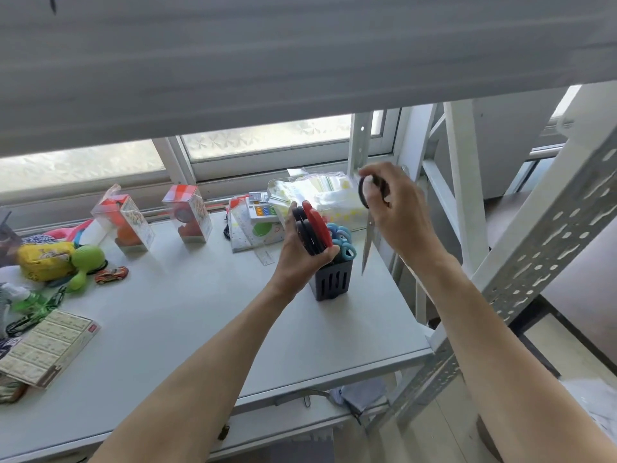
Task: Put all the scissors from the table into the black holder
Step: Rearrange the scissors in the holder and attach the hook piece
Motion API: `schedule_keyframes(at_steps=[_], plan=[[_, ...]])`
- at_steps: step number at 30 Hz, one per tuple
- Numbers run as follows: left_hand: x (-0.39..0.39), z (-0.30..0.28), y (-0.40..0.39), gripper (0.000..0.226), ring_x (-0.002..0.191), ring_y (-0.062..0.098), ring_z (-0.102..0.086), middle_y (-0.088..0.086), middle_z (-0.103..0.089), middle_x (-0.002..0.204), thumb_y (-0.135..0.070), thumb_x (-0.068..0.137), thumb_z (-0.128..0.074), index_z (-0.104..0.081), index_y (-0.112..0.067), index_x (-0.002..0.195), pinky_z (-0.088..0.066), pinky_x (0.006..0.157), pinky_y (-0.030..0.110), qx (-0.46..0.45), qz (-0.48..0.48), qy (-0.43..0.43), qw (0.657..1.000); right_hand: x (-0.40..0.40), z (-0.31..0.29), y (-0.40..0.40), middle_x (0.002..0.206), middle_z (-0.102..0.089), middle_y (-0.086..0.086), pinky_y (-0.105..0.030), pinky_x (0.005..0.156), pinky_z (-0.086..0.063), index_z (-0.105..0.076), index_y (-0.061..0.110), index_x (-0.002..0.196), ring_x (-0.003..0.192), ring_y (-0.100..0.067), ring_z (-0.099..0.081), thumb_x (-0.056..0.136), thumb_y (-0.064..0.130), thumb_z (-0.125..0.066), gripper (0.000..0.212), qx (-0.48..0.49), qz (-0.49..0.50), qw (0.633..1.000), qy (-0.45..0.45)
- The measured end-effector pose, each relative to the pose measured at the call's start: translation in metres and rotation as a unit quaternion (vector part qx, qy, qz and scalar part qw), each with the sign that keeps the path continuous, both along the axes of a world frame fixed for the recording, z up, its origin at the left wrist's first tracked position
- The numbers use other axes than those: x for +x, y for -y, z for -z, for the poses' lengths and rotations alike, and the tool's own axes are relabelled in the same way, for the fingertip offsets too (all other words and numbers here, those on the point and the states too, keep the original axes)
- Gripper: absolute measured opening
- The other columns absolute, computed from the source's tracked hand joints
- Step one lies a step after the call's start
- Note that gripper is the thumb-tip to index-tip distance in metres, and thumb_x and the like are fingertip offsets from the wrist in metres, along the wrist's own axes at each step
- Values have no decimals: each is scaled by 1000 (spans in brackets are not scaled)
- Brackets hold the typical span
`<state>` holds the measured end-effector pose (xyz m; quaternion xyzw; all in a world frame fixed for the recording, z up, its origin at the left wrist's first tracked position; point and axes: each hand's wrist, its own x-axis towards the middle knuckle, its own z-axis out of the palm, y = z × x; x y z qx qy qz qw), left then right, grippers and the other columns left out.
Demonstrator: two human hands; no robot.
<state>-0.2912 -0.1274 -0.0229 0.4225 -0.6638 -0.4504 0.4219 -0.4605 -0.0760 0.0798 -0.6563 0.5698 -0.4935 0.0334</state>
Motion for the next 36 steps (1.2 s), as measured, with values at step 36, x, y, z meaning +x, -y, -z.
schedule_keyframes(at_steps=[36], plan=[[-5, 6, -1, 83, 91, -1, -67, -19, -59, 100, -3, 79, -81, -31, 5, 145, -54, 73, 14, -37, -31, 5, 999, 34, 83, -1, 124, -64, 0, -21, 93, -51, -56, 14, 133, 111, -9, -61, 101, 6, -46, 34, 3, -123, 988, 93]])
